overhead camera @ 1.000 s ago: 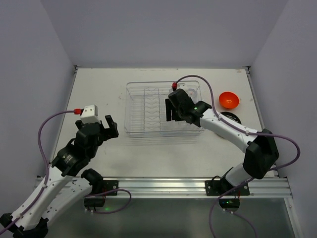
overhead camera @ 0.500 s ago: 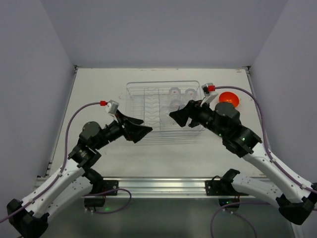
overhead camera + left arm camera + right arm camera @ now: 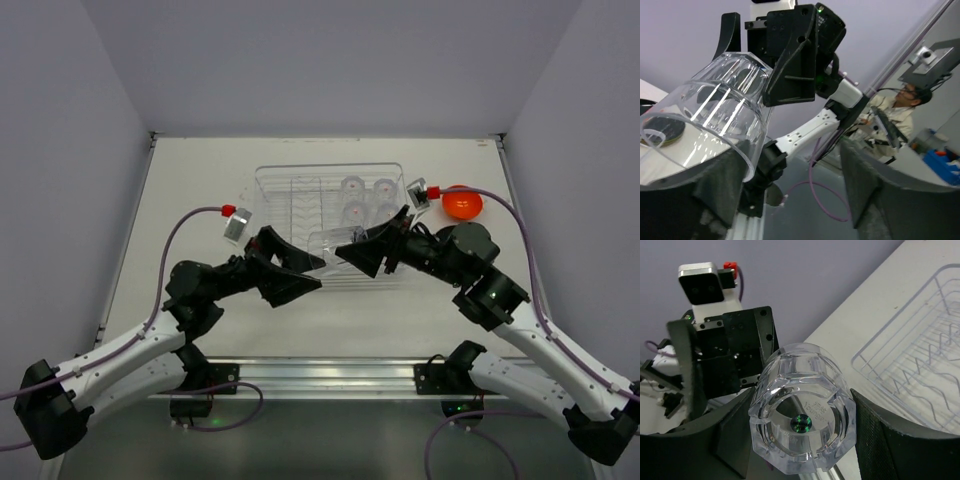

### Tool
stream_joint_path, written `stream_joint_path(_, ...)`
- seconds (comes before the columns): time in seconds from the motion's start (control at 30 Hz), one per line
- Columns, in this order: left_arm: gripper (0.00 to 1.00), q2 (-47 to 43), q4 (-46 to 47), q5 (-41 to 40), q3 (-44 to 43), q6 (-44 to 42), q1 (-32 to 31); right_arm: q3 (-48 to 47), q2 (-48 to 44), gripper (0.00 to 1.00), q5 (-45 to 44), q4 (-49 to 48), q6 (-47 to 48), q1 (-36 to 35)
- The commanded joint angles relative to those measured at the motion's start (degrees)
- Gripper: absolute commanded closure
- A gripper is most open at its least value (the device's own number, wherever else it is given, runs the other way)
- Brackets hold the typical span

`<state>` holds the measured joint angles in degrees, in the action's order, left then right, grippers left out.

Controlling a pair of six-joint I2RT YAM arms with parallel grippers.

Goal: Unload the mixed dishes from the dish rack

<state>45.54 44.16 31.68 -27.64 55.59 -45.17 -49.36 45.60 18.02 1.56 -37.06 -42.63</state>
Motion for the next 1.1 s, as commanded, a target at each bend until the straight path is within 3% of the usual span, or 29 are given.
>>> stream_joint_path(0.0, 0.33, 1.0, 7.2, -0.1, 0.3, 1.9, -0.8, 1.2, -1.0, 1.0, 6.8, -9.5, -1.0, 0.0)
stream_joint_path(0.07, 0.54, 1.3, 8.4, -0.2, 0.4, 2.4, -1.1, 2.2, -1.0, 1.0, 8.3, -11.6, -1.1, 0.0)
stream_joint_path(0.23, 0.86, 1.7, 9.1, -1.1, 0.6, 2.3, -1.6, 5.4, -0.7, 1.0, 13.4, -19.3, -2.7, 0.0)
stream_joint_path(0.27, 0.99, 1.7, 9.1, -1.2, 0.7, 2.2, -1.7, 5.6, -0.4, 1.0, 14.4, -20.1, -3.0, 0.0)
stream_joint_path(0.33, 1.0, 1.4, 9.2, -1.7, 1.0, 1.4, -1.9, 5.8, 0.0, 0.97, 15.7, -20.7, -2.9, 0.0)
stream_joint_path(0.43, 1.0, -1.1, 5.4, -4.7, 1.2, -2.1, -1.9, 5.8, -1.1, 0.25, 12.5, -15.2, -1.2, 0.0)
stream_joint_path(0.47, 1.0, -2.0, 1.0, -6.4, 0.1, -4.3, -1.9, 4.6, -2.9, 0.01, 3.4, -11.9, 0.0, 0.0)
stream_joint_path(0.57, 1.0, -5.5, -26.4, -17.4, -6.8, -14.3, -1.8, 2.4, -7.5, 0.01, -10.2, 2.1, 4.0, 0.0)
stream_joint_path(0.6, 1.0, -5.8, -32.4, -26.1, -11.4, -18.7, -1.8, 2.1, -8.8, 0.01, -20.6, 5.2, 4.1, -0.1)
stream_joint_path(0.63, 1.0, -5.3, -38.0, -30.8, -14.3, -20.3, -1.8, 1.7, -9.9, 0.01, -25.9, 10.5, 4.1, 0.0)
stream_joint_path(0.67, 1.0, -4.4, -49.6, -35.9, -17.2, -21.7, -1.7, 1.6, -10.9, 0.01, -30.7, 12.7, 3.8, 0.0)
stream_joint_path(0.7, 1.0, -1.4, -54.7, -45.3, -20.3, -23.1, -1.6, 1.4, -12.1, 0.01, -37.3, 14.4, 4.2, 0.0)
stream_joint_path(0.8, 1.0, 6.4, -70.4, -59.3, -32.1, -24.6, 0.4, 0.1, -12.3, 0.01, -41.4, 19.8, 4.8, 0.1)
stream_joint_path(0.87, 1.0, 10.1, -77.8, -61.3, -39.4, -24.9, 4.5, -0.6, -11.7, 0.01, -41.2, 20.8, 5.2, 0.0)
stream_joint_path(0.9, 1.0, 12.7, -78.6, -55.9, -41.2, -27.0, 11.6, -0.8, -10.7, 0.01, -41.2, 21.5, 5.3, 0.1)
stream_joint_path(1.0, 1.0, 16.8, -80.1, -43.9, -45.8, -31.1, 24.5, -1.2, -9.7, 0.01, -41.3, 23.8, 5.9, 0.1)
stream_joint_path(1.07, 1.0, 19.9, -83.5, -43.7, -50.7, -33.2, 27.8, -0.1, -9.9, 0.01, -41.7, 23.8, 6.4, 0.1)
